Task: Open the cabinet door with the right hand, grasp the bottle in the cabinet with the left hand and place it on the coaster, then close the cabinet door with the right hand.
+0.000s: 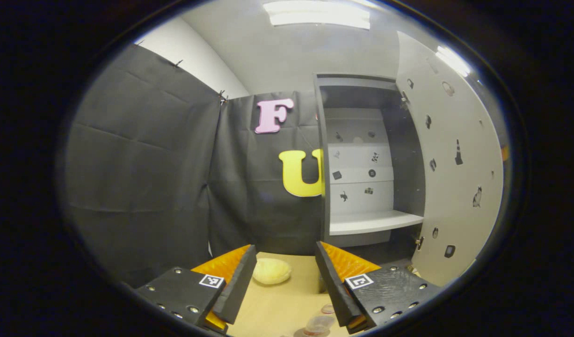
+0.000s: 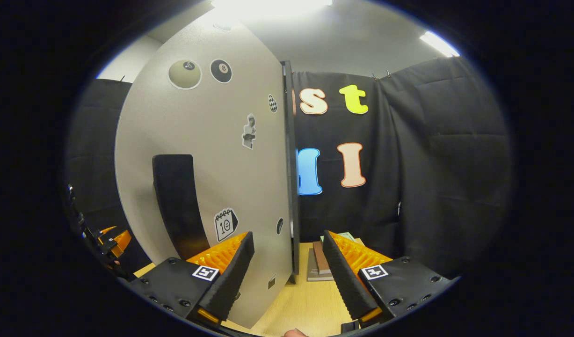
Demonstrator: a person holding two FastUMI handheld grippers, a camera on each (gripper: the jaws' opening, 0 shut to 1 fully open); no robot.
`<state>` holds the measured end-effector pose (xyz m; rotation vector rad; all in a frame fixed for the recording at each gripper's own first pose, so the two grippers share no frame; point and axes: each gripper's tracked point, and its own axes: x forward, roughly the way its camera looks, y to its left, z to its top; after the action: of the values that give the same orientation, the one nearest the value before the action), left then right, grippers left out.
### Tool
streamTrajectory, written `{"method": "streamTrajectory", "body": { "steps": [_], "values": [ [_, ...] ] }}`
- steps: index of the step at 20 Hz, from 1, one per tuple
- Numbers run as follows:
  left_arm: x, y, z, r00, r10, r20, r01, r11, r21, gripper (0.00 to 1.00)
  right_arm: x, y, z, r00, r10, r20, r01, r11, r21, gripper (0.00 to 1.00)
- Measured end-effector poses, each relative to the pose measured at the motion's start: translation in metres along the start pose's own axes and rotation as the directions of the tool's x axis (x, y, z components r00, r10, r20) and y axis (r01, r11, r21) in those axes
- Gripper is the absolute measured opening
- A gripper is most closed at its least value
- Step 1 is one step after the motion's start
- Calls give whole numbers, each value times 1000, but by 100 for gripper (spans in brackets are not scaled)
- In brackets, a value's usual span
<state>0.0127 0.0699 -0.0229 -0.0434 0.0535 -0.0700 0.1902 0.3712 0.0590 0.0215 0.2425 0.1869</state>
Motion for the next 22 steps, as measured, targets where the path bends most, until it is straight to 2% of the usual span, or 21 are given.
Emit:
{"method": "streamTrajectory", "body": {
  "steps": [2, 3, 4, 9, 12, 13, 14, 15, 16, 17, 18, 19, 20, 22],
  "values": [
    [0, 15, -3, 1000, 7, -5, -7, 1000, -3, 78, 1, 16, 0, 1000, 2, 0, -2, 1000, -12, 94],
    [0, 23, -4, 1000, 12, -9, -12, 1000, -3, 78, 3, 23, 0, 1000, 6, 0, -6, 1000, -15, 89],
    [0, 31, -5, 1000, 17, -10, -17, 1000, -2, 76, 7, 29, 0, 1000, 10, -1, -10, 1000, -14, 94],
    [-4, 63, -8, 999, 44, -14, -43, 999, 21, 79, 30, 68, -3, 999, 51, -4, -51, 998, 31, 95],
    [-5, 81, -8, 998, 60, -21, -59, 998, 27, 76, 43, 97, -1, 997, 75, 8, -75, 995, 71, 95],
    [-7, 86, -10, 998, 63, -23, -62, 998, 28, 76, 50, 104, -2, 996, 87, 11, -88, 992, 90, 90],
    [-9, 90, -11, 997, 67, -25, -66, 997, 30, 76, 57, 111, -4, 995, 102, 9, -102, 989, 108, 96],
    [-10, 94, -12, 997, 68, -27, -67, 997, 32, 76, 66, 122, -5, 993, 119, 7, -119, 985, 125, 90],
    [-10, 96, -14, 997, 69, -30, -68, 997, 32, 76, 72, 131, -5, 993, 122, 9, -122, 983, 136, 92],
    [-11, 98, -15, 997, 69, -34, -68, 997, 31, 78, 77, 135, -5, 993, 113, 12, -114, 984, 138, 98],
    [-12, 101, -15, 997, 68, -38, -67, 997, 28, 78, 79, 138, -5, 994, 107, 20, -109, 985, 137, 98],
    [-12, 101, -16, 997, 67, -41, -66, 998, 24, 78, 82, 140, -5, 994, 106, 22, -108, 985, 137, 92],
    [-11, 100, -16, 997, 63, -45, -62, 998, 19, 78, 86, 145, -6, 994, 109, 19, -110, 985, 135, 98],
    [-12, 97, -15, 997, 50, -52, -49, 999, 15, 78, 86, 152, -8, 994, 111, 18, -113, 985, 131, 98]
  ]
}}
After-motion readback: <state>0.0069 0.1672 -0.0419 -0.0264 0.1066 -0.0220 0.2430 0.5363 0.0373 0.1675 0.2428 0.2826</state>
